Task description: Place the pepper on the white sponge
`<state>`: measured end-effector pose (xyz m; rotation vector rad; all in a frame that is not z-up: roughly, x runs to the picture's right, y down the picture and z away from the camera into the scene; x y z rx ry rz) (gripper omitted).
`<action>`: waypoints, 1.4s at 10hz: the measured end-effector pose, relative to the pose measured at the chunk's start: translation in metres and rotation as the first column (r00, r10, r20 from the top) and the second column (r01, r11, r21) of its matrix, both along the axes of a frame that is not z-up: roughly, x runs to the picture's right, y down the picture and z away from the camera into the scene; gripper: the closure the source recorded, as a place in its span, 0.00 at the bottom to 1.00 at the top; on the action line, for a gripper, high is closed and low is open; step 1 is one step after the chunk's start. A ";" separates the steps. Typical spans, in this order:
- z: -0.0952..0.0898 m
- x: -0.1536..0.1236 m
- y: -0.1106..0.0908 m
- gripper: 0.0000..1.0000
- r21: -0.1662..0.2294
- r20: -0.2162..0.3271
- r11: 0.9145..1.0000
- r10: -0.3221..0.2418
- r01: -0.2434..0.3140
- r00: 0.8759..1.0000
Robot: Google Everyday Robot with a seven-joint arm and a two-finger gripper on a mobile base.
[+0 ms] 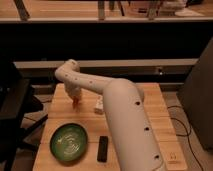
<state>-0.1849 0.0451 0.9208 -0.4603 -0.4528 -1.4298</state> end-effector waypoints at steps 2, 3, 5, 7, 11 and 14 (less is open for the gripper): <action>0.001 0.006 -0.001 0.94 0.002 -0.003 1.000 0.015 -0.015 1.000; 0.000 0.005 -0.001 0.94 0.002 0.000 1.000 0.017 -0.017 1.000; 0.000 0.003 -0.003 0.94 0.003 0.003 1.000 0.017 -0.017 1.000; 0.001 0.002 -0.002 0.94 0.003 0.005 1.000 0.019 -0.019 1.000; 0.002 0.006 -0.002 0.94 0.003 0.006 0.999 0.035 -0.035 0.999; 0.001 0.009 -0.002 0.94 0.004 0.008 0.999 0.043 -0.043 0.999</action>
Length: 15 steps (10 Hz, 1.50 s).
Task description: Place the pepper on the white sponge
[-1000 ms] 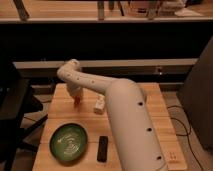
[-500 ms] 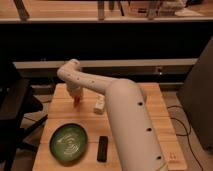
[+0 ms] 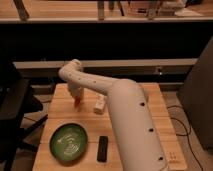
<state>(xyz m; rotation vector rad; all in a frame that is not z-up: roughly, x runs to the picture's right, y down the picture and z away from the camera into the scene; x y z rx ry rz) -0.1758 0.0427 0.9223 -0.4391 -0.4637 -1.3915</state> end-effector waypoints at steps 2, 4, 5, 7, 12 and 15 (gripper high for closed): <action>0.000 0.005 -0.001 0.94 0.003 0.002 1.000 0.000 0.000 1.000; -0.001 0.007 -0.001 0.90 0.003 0.007 1.000 0.003 -0.003 1.000; -0.001 0.008 -0.001 0.88 0.002 0.009 1.000 0.004 -0.004 1.000; -0.003 0.019 -0.002 0.88 0.005 0.011 1.000 0.009 -0.009 1.000; -0.004 0.018 0.001 0.88 0.006 0.025 1.000 -0.002 0.002 1.000; -0.004 0.041 0.000 0.92 0.011 0.026 1.000 -0.004 0.004 1.000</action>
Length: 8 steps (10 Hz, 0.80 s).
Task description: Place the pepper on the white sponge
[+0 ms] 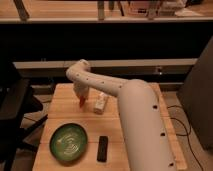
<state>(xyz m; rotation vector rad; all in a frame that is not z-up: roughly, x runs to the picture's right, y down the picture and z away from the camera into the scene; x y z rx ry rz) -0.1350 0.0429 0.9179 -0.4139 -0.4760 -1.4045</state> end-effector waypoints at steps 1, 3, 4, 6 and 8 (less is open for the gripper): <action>0.000 0.007 0.000 0.88 0.001 0.001 1.000 -0.003 0.003 1.000; 0.001 -0.002 0.001 0.88 0.004 0.011 1.000 -0.017 0.017 1.000; 0.000 -0.013 0.000 0.92 0.004 0.017 1.000 -0.017 0.017 1.000; -0.001 -0.022 0.000 0.94 0.001 0.013 1.000 -0.005 0.005 1.000; -0.003 -0.008 0.000 0.94 0.000 0.005 1.000 0.002 -0.002 1.000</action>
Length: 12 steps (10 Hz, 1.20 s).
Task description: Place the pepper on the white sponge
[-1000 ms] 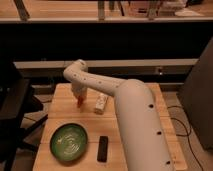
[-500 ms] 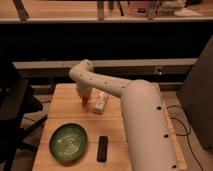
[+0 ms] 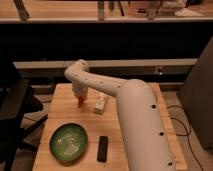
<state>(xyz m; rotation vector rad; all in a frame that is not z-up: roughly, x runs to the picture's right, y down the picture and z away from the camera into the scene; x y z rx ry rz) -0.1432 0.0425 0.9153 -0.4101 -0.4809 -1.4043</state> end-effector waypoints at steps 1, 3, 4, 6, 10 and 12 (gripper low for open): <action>-0.001 0.010 0.001 0.94 -0.002 0.003 1.000 -0.004 0.004 1.000; 0.000 0.028 0.000 0.94 0.004 0.009 1.000 -0.007 0.007 1.000; -0.003 0.026 0.001 0.94 0.001 0.012 1.000 -0.002 0.002 1.000; -0.007 0.020 0.003 0.91 -0.005 0.015 1.000 0.010 -0.009 1.000; -0.005 0.062 0.000 0.96 -0.006 0.002 0.999 0.051 -0.051 0.999; -0.006 0.070 0.001 0.94 -0.011 0.003 0.998 0.061 -0.061 0.998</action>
